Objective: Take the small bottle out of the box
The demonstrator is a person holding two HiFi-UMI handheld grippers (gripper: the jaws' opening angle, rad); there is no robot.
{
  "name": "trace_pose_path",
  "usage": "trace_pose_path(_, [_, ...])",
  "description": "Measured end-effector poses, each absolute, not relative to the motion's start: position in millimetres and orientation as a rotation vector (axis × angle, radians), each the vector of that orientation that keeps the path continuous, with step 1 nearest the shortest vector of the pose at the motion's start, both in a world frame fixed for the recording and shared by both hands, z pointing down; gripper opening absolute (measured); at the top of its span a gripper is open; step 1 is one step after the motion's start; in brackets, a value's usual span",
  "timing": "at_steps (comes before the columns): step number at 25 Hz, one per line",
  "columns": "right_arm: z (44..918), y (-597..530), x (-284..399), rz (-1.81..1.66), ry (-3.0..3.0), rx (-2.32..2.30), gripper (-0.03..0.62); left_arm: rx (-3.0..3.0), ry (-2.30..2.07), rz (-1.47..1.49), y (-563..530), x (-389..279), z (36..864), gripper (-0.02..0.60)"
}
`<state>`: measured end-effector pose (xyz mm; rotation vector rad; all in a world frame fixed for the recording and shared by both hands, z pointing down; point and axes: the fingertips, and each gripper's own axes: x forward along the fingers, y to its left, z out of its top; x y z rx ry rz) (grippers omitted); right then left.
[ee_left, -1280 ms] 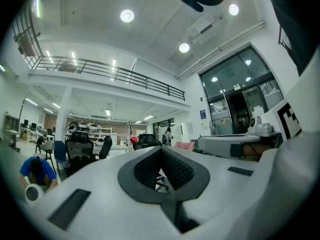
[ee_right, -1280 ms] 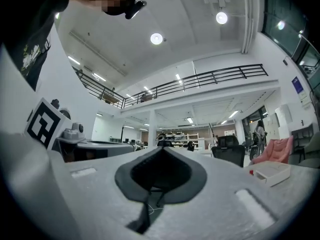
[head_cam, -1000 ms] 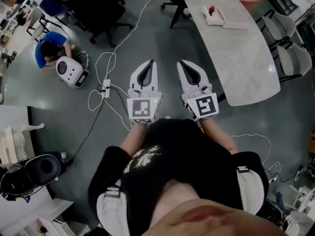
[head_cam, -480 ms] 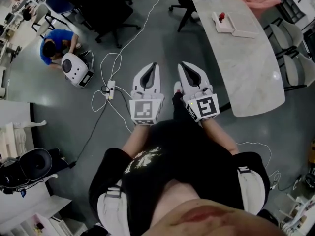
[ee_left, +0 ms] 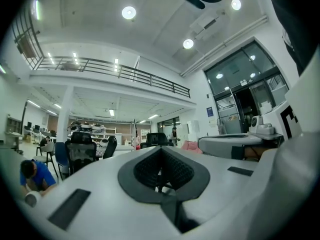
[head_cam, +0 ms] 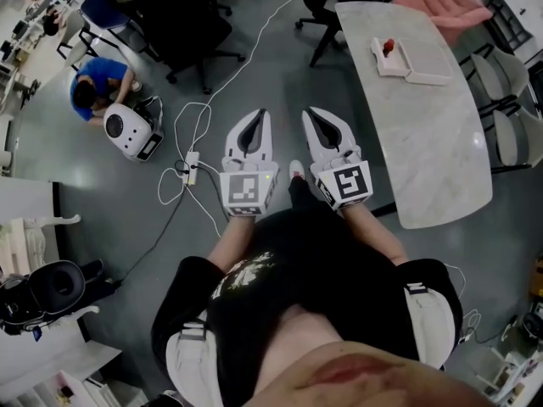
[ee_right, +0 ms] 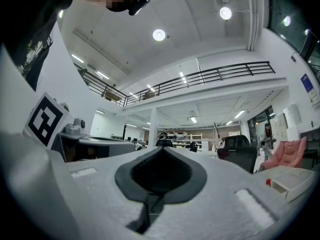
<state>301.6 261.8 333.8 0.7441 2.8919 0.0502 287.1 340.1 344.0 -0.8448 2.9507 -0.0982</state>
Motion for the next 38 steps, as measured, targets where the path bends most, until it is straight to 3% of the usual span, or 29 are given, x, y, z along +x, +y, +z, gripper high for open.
trace_pose_path(25, [310.4, 200.7, 34.4, 0.005, 2.852, 0.788, -0.005, -0.831, 2.948, -0.102, 273.5, 23.1, 319.7, 0.003])
trace_pose_path(38, [338.5, 169.6, -60.8, 0.004, 2.899, 0.687, -0.005, -0.998, 2.928, -0.054, 233.8, -68.7, 353.7, 0.003])
